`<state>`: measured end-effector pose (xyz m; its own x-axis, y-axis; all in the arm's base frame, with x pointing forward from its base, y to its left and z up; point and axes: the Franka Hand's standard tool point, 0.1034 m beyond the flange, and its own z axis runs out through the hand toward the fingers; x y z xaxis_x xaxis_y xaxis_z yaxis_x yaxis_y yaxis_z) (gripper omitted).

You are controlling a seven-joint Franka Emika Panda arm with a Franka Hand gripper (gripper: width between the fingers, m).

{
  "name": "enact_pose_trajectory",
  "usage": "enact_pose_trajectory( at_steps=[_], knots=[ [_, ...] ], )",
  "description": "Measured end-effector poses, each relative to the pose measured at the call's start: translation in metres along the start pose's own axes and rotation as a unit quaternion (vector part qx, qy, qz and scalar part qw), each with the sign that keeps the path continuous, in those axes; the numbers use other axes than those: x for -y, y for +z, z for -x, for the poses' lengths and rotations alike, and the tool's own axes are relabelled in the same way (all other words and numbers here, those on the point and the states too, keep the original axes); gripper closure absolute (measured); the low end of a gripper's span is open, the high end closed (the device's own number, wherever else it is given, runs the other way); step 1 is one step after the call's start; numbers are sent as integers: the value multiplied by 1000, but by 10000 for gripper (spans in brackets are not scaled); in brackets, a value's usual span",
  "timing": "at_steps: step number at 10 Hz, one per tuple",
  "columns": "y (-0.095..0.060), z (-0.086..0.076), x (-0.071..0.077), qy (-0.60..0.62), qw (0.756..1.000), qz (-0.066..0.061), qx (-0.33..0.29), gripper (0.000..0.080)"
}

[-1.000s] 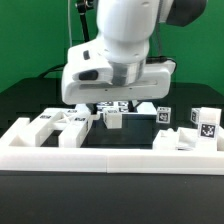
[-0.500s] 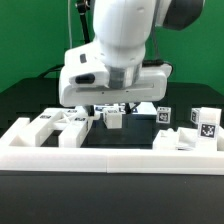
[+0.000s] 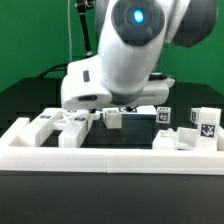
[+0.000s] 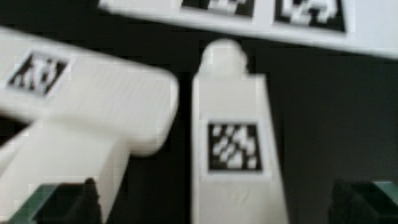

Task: Assemble chair

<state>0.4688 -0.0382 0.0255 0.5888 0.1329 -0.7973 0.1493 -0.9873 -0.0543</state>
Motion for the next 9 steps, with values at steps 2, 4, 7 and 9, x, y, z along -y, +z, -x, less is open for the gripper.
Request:
enact_pose_trajectory(
  at_steps=[2, 4, 7, 9],
  knots=[
    [-1, -2, 6, 0, 1000, 4, -2, 151],
    [2, -6, 8, -1, 1000, 6, -4, 151],
    [12, -10, 6, 0, 1000, 6, -10, 151],
    [18, -9, 5, 1, 1000, 7, -13, 151]
  ],
)
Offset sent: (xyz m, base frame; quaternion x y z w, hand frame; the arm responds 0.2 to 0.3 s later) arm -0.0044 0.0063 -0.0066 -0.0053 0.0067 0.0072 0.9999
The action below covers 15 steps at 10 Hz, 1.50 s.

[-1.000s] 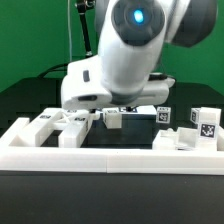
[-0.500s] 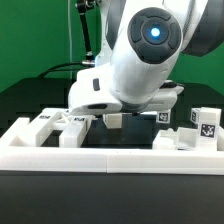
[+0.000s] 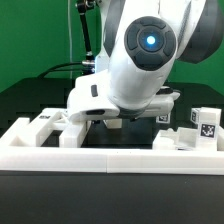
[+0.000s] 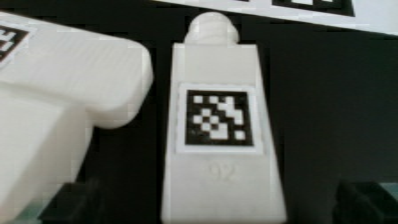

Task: Assemble chair

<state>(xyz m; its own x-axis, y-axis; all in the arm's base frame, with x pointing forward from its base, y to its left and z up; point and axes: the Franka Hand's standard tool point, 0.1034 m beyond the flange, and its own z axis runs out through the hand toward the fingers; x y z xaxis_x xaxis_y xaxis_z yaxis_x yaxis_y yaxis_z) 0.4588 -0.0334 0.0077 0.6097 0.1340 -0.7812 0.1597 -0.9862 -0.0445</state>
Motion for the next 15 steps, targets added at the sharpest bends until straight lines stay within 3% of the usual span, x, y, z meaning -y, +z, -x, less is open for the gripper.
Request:
enact_pose_trajectory(
  at_steps=[2, 4, 7, 9, 10, 11, 12, 15],
  knots=[
    [1, 1, 0, 2, 1000, -1, 1, 175],
    [1, 1, 0, 3, 1000, -1, 1, 514],
    [-5, -1, 0, 3, 1000, -1, -4, 511],
    [-19, 6, -2, 7, 1000, -14, -7, 511],
    [-39, 18, 0, 7, 1000, -21, 3, 511],
    [-70, 26, -1, 8, 999, -32, -5, 511],
    [-82, 25, -7, 13, 999, -44, -27, 510],
    [-76, 21, -9, 15, 999, -41, -33, 509]
  ],
)
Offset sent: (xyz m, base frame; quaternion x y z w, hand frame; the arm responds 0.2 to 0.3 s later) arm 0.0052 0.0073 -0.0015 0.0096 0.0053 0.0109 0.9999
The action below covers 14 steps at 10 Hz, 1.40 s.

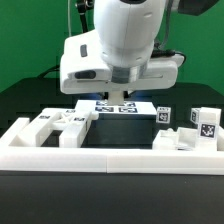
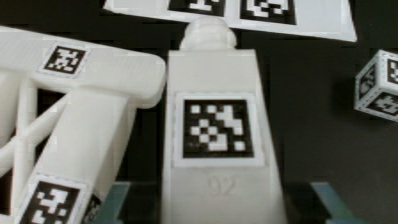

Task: Assemble chair

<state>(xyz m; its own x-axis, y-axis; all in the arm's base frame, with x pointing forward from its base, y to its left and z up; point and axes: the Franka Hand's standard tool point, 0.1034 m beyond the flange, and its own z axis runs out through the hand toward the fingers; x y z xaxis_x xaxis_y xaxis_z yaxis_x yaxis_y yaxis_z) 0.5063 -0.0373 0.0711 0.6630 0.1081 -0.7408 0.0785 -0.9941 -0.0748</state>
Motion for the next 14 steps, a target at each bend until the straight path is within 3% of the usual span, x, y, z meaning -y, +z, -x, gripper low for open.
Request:
enact_pose_trajectory(
  at_steps=[2, 4, 6, 7, 11, 13, 14],
  knots=[
    [-10, -9, -1, 1, 999, 6, -46, 509],
    [-47, -5, 3, 6, 994, 13, -106, 509],
    [-68, -3, 1, 9, 988, 16, -150, 509],
    [-70, -11, -2, 9, 977, 25, -211, 509],
    [-78, -16, -8, 12, 934, 46, -355, 509],
    [-91, -20, 4, 17, 909, 47, -413, 509],
    [-103, -25, 16, 20, 881, 47, -470, 509]
  ],
)
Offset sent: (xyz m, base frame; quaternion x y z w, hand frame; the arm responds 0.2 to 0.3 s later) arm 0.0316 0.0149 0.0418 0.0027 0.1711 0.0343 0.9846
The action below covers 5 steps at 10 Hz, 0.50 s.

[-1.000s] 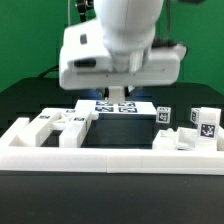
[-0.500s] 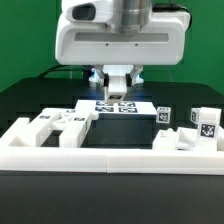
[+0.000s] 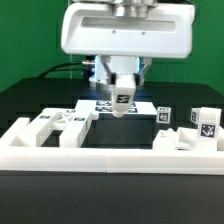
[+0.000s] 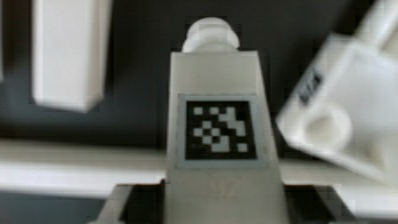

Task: Assemble chair

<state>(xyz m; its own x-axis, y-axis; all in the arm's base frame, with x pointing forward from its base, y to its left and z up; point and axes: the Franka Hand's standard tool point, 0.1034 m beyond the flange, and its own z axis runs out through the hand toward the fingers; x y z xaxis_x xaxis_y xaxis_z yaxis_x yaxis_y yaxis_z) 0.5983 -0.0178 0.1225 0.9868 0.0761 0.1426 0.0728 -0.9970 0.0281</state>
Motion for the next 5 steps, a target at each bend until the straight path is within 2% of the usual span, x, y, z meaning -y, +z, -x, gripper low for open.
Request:
enact_pose_trajectory(
  at_steps=[1, 2, 4, 5],
  knots=[
    [-5, 0, 8, 4, 1000, -1, -21, 509],
    [-10, -9, 7, 1, 998, 7, -64, 509],
    [-8, -6, -1, -6, 991, 27, -132, 509],
    [-5, -2, 2, -4, 992, 24, -123, 509]
  ],
)
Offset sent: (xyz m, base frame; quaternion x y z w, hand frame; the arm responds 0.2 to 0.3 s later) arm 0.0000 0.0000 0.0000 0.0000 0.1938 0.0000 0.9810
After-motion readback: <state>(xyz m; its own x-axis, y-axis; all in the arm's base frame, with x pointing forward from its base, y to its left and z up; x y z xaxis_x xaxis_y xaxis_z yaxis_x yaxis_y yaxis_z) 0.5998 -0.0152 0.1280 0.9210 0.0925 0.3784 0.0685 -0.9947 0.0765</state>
